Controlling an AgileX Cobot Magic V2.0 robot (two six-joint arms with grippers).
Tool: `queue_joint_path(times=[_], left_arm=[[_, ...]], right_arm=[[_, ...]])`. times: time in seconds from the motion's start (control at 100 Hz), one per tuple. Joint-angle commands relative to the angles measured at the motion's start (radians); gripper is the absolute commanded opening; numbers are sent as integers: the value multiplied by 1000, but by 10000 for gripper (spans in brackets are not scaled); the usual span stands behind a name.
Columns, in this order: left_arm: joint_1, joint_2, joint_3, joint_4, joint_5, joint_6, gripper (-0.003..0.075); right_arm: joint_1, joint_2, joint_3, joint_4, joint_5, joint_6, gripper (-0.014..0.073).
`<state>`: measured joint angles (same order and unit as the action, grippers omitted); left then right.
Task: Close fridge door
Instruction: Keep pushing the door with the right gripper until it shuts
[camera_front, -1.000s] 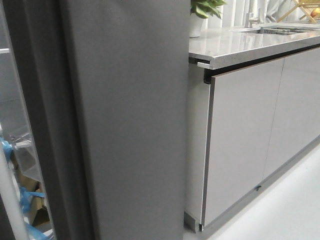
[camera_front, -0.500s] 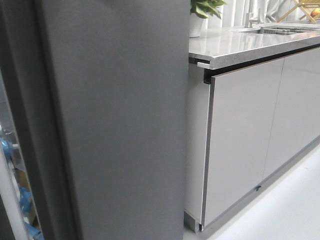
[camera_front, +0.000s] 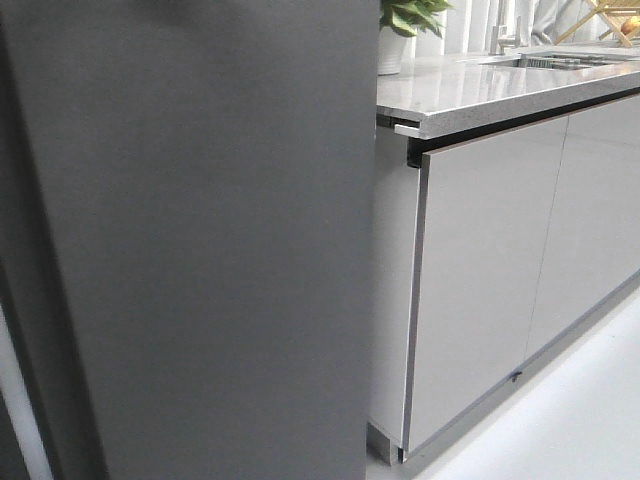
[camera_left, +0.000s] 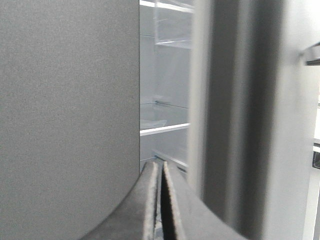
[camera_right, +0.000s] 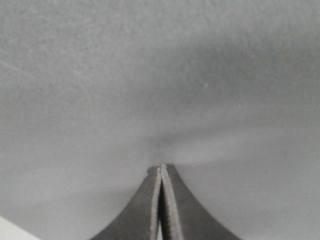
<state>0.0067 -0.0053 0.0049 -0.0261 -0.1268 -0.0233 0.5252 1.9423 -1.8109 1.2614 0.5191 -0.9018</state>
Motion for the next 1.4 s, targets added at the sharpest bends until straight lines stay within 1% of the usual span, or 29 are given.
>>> queue_joint_path(times=[0.0,0.24,0.37,0.49,0.69,0.92,1.03,1.08,1.11,1.15,1.3,1.39], left_arm=[[-3,-10,35,-4,-73,-2,-20],[-3,-10,35,-4,-73,-2,-20],[-3,-10,35,-4,-73,-2,-20],[-3,-10,35,-4,-73,-2,-20],[-3,-10,35,-4,-73,-2,-20],[-3,-10,35,-4,-73,-2,-20],[-3,-10,35,-4,-73,-2,-20],[-3,-10,35,-4,-73,-2,-20],[-3,-10,35,-4,-73,-2,-20],[-3,-10,35,-4,-73,-2,-20],[-3,-10,35,-4,-73,-2,-20],[-3,-10,35,-4,-73,-2,-20]], right_arm=[[1,-5,-91,40,-81,-15,-46],[3,136,-285,40,-104,-15,-46],[20,213,-385,40,-106,-15,-46],[47,262,-449,40,-143,-15,-46],[79,303,-475,40,-181,-15,-46],[79,305,-475,14,-134,-15,-46],[76,303,-475,-9,-51,-2,-46],[72,301,-475,-45,-17,44,-46],[67,299,-475,-88,1,83,-46],[63,294,-475,-148,32,164,-46],[43,264,-476,-492,203,482,-46],[31,239,-476,-659,308,610,-46]])
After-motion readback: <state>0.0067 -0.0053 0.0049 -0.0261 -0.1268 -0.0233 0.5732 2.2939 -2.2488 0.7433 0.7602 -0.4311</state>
